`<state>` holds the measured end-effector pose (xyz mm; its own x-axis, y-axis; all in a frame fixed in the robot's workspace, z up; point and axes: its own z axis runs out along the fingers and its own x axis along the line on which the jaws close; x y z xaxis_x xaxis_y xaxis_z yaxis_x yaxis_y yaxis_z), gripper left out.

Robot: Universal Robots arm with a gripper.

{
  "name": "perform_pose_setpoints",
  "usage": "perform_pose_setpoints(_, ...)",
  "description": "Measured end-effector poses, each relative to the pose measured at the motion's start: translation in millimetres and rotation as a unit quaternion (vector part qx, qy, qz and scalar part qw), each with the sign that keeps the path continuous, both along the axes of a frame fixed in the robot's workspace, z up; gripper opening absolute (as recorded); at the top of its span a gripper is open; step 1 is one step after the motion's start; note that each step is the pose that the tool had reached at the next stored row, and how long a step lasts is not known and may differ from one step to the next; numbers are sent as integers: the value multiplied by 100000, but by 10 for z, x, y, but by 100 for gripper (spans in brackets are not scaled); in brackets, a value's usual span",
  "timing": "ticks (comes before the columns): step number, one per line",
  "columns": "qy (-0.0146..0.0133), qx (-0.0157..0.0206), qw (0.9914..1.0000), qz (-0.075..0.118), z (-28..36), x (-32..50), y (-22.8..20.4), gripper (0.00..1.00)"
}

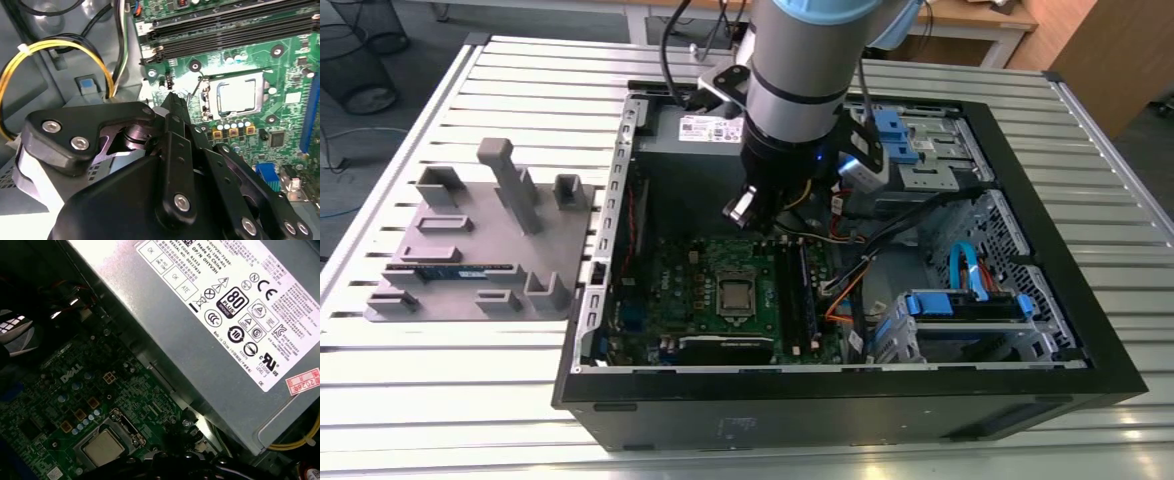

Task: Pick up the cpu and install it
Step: 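Install the first cpu locking lever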

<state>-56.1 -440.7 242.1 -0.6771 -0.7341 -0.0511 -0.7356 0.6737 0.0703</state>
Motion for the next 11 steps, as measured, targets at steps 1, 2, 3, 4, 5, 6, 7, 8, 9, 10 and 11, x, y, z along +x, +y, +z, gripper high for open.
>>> perform_pose_setpoints(1, 18, -237, 100000, 2, -1, 0, -2, 11)
perform_pose_setpoints(2, 36, -468, 99999, -3, 0, 0, -3, 11)
perform_pose_setpoints(3, 56, -636, 99998, -5, 1, -1, -7, 11)
perform_pose_setpoints(4, 82, -760, 99997, -6, 1, -1, -10, 11)
perform_pose_setpoints(5, 94, -862, 99996, -9, -1, -1, -14, 11)
perform_pose_setpoints(6, 118, -947, 99995, -3, -3, -1, -19, 11)
perform_pose_setpoints(7, 148, -1024, 99995, -5, -5, 0, -26, 11)
perform_pose_setpoints(8, 189, -1114, 99994, -11, -7, 0, -34, 11)
perform_pose_setpoints(9, 241, -1200, 99993, -25, -8, 0, -42, 11)
perform_pose_setpoints(10, 308, -1280, 99991, -38, -11, 0, -50, 11)
perform_pose_setpoints(11, 373, -1359, 99990, -57, -14, 0, -58, 11)
